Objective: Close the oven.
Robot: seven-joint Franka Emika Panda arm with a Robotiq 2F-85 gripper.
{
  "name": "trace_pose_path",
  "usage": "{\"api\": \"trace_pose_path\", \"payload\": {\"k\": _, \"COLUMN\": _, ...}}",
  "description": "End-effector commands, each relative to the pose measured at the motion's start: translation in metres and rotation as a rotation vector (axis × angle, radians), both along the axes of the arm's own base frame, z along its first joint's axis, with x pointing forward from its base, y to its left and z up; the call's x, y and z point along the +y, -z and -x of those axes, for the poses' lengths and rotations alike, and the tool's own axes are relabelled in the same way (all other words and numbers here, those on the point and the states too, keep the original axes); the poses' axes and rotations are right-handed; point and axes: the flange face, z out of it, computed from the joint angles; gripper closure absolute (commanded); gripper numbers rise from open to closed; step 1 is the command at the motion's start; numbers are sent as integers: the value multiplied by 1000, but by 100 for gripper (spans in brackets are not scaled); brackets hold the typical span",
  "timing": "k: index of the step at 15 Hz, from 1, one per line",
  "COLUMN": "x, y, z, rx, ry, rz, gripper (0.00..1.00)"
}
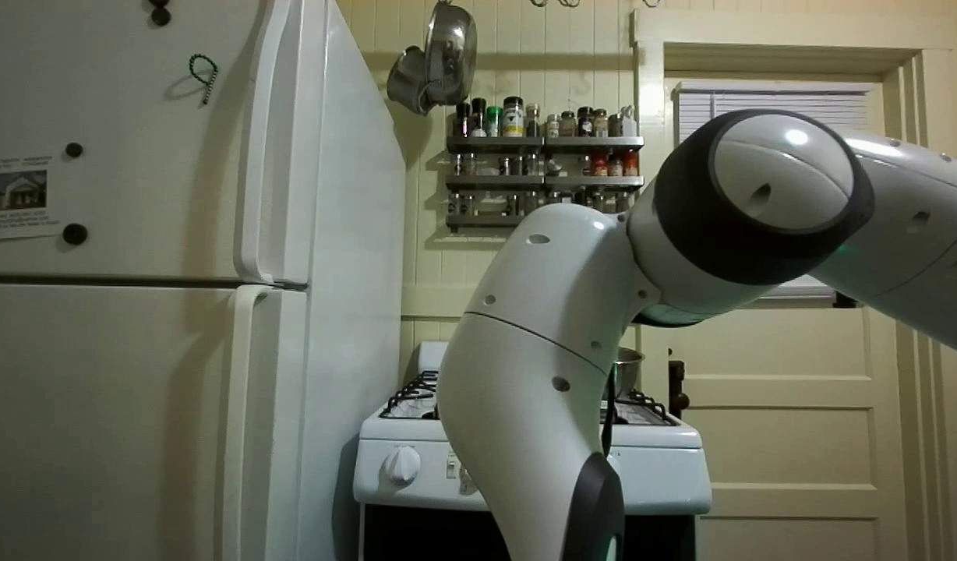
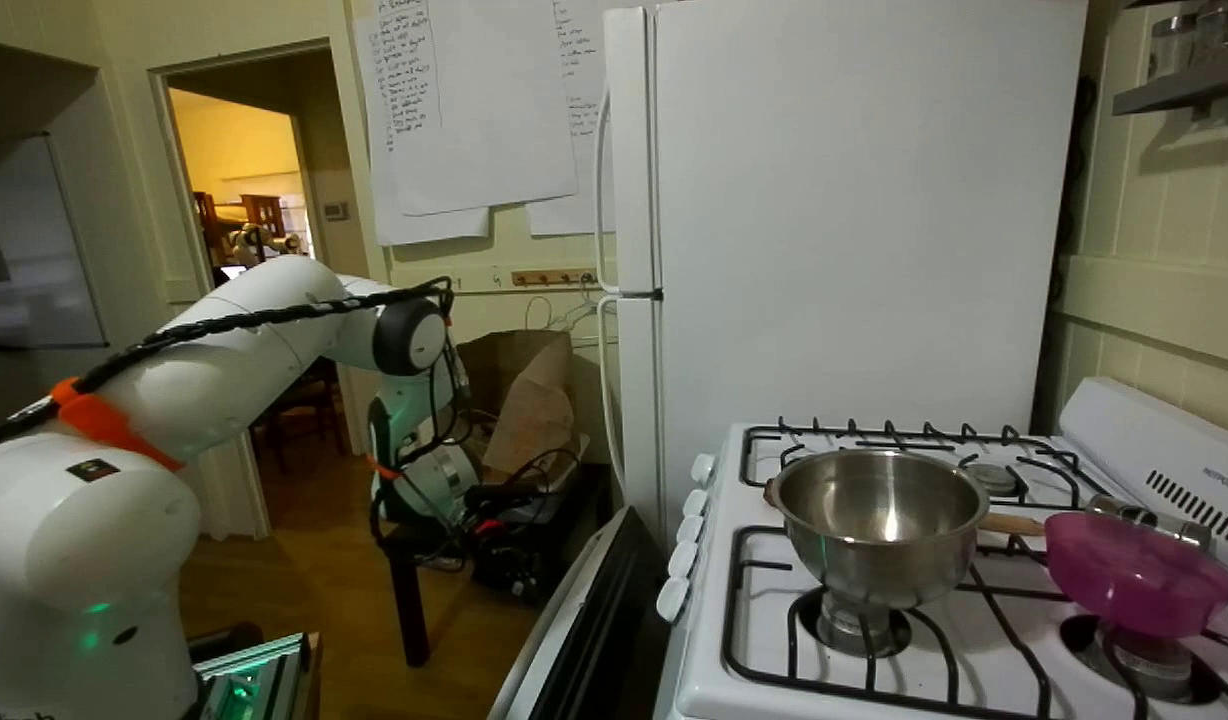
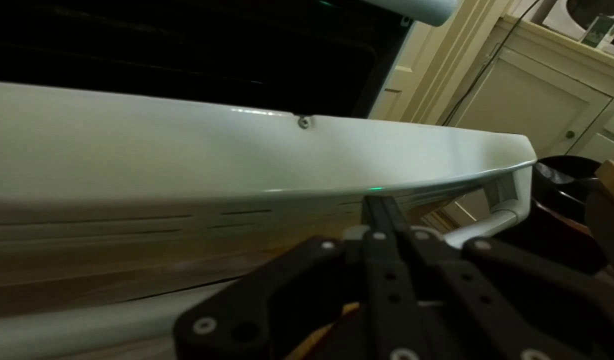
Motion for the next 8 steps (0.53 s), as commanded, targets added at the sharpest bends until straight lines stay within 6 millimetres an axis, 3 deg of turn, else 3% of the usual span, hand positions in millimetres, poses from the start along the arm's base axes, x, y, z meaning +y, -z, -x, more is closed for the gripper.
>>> {"api": "trace_pose_path", "payload": {"k": 1, "x": 16, "y": 0, "z": -1, "rx": -18, "ry": -77, "rz": -56, "gripper": 100}}
{"api": "trace_pose_path", "payload": {"k": 8, "x": 29, "y": 22, "z": -12, "rx": 6, "ry": -197, "rz": -196, "gripper": 100}}
